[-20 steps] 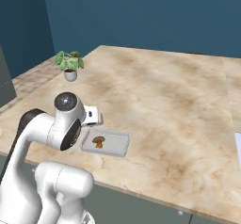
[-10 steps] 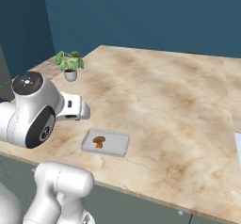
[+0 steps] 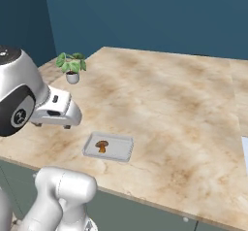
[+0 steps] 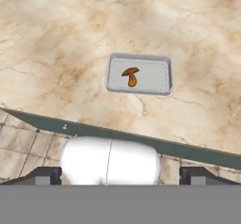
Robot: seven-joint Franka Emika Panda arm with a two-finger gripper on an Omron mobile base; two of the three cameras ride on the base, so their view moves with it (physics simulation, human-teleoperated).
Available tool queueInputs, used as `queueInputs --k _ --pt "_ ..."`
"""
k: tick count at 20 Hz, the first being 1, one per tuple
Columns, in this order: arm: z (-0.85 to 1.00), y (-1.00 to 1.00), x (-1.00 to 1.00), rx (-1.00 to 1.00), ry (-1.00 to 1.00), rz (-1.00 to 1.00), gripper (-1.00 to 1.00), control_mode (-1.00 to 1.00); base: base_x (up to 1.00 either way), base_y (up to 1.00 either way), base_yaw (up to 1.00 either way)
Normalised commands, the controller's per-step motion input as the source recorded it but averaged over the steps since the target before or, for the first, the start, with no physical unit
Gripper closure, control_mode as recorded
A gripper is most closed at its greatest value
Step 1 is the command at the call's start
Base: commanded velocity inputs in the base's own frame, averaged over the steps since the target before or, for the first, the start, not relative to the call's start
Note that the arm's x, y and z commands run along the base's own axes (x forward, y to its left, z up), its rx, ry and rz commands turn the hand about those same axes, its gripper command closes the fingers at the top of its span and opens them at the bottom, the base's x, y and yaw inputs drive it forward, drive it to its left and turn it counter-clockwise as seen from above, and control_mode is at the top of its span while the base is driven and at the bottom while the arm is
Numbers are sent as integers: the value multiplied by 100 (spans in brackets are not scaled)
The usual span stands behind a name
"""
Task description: Take the bell pepper and mushroom out of the freezer and place them in the tupperware container on the counter. Then put the tupperware containing the vegetables back in the freezer.
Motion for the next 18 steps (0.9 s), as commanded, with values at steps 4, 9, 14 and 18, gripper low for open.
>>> queueInputs --k 4,9,14,18 --pt "0 1 -6 0 9 -4 -100 -100 0 0 0" --pt "0 0 0 0 0 0 -100 100 -44 63 -1" --pt "0 0 0 0 0 0 -100 100 -34 100 0" --pt "0 0 0 0 0 0 -100 100 -4 100 0"
